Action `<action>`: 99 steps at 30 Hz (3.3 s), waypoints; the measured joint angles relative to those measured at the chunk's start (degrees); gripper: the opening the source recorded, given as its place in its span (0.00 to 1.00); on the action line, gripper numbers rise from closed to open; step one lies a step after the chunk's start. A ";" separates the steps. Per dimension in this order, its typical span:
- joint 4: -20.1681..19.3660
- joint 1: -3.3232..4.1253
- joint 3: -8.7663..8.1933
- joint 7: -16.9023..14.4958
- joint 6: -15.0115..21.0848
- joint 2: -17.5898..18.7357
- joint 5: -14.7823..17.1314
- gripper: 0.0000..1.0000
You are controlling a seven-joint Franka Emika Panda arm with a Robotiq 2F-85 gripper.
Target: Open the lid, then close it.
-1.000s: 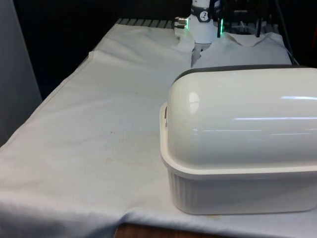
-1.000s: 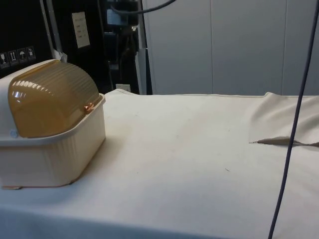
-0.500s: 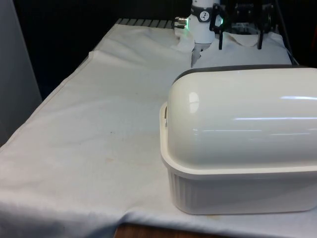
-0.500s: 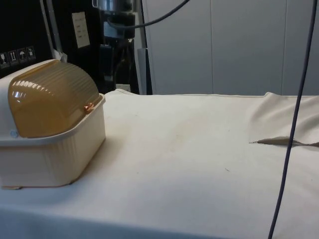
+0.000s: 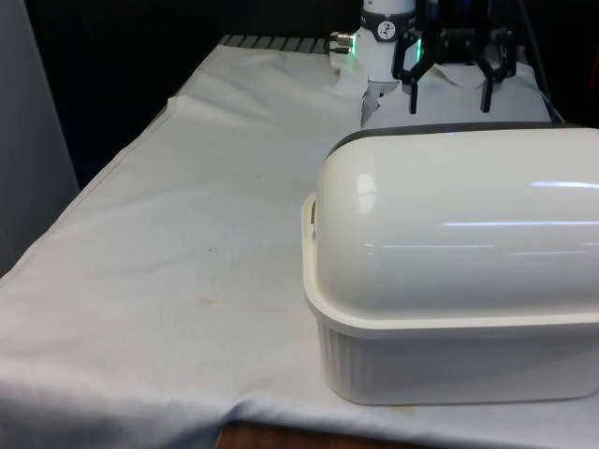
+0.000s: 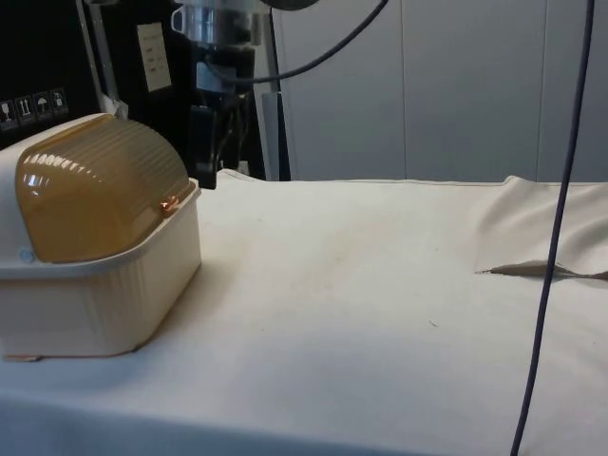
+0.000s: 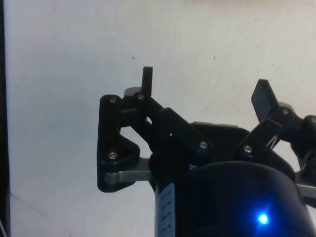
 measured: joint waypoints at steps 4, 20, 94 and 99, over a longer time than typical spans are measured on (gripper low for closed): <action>1.38 -0.11 -0.17 -0.57 0.46 1.60 0.00 1.00; 5.61 -0.23 -0.52 -0.57 0.80 6.47 0.00 1.00; 6.59 -0.29 -0.69 -0.92 12.95 11.46 -0.06 0.00; 6.88 -0.29 -0.69 -0.92 12.95 11.17 -0.06 0.00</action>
